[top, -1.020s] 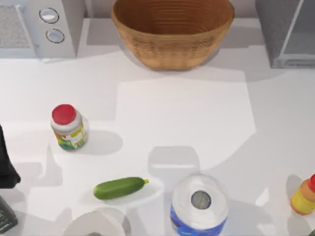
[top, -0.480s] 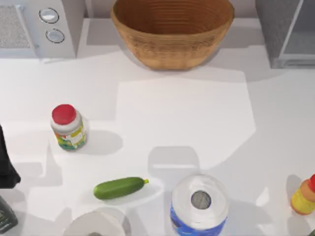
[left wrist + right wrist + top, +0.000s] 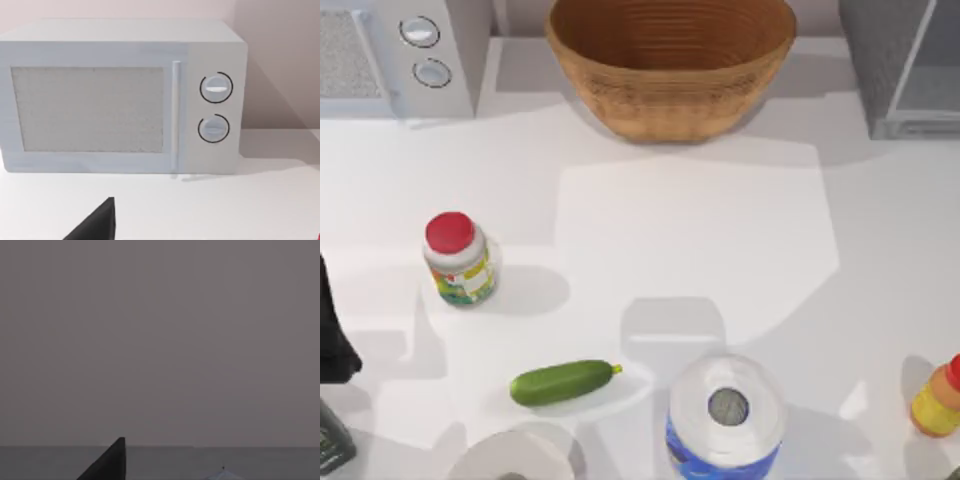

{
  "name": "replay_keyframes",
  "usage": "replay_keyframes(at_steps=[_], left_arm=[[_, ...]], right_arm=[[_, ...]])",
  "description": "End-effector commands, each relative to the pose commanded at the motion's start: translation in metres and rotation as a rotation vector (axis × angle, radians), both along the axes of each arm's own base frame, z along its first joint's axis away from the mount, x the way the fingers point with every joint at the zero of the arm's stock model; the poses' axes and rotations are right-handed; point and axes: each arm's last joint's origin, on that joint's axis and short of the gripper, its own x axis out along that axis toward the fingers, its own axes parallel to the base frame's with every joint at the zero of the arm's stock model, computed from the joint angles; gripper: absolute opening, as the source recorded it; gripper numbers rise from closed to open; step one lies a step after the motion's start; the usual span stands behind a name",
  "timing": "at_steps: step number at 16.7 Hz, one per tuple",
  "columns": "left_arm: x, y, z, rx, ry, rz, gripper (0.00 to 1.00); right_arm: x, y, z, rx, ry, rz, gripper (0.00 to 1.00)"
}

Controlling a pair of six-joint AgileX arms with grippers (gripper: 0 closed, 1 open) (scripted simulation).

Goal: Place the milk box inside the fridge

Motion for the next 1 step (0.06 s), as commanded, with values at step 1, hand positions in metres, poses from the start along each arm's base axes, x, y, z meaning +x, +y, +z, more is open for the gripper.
replay_keyframes(at_steps=[1], left_arm=[[0.0,0.0,0.0,0.0,0.0,0.0,1.0]], right_arm=[[0.0,0.0,0.0,0.0,0.0,0.0,1.0]])
